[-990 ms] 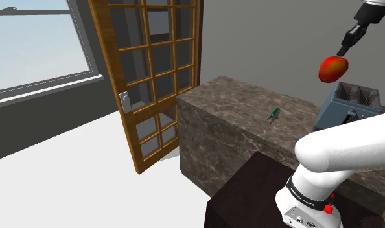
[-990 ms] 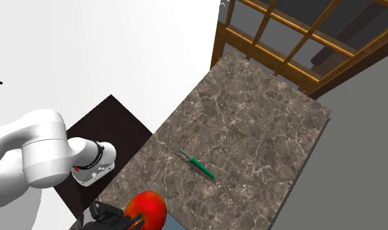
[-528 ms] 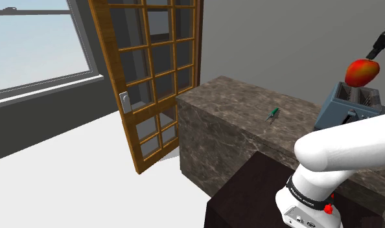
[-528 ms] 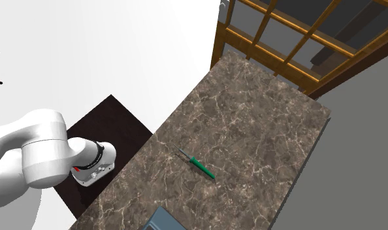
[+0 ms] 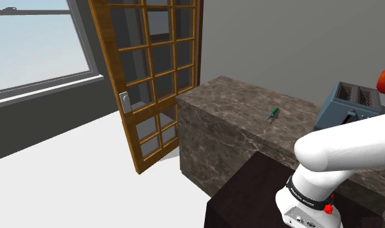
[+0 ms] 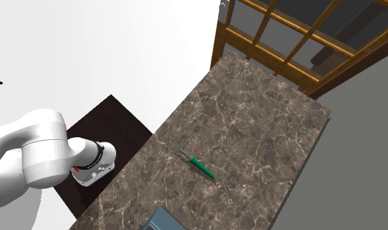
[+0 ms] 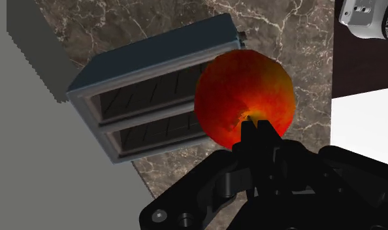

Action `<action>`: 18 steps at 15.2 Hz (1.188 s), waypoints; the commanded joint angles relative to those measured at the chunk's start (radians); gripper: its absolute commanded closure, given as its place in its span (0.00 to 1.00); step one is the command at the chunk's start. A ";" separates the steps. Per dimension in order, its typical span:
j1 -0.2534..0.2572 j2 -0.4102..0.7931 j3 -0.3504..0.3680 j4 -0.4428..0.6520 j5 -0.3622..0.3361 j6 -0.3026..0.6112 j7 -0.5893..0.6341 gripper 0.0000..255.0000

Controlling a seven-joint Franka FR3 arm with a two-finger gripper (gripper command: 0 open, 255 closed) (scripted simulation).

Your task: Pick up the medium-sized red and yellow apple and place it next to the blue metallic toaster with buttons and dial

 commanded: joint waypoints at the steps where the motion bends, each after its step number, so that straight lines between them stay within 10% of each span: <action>1: 0.014 0.013 -0.052 0.048 -0.012 -0.017 -0.052 1.00; 11: 0.245 0.078 -0.448 0.368 -0.067 -0.099 -0.314 1.00; 18: 0.169 0.037 -0.404 0.224 -0.089 -0.006 -0.296 1.00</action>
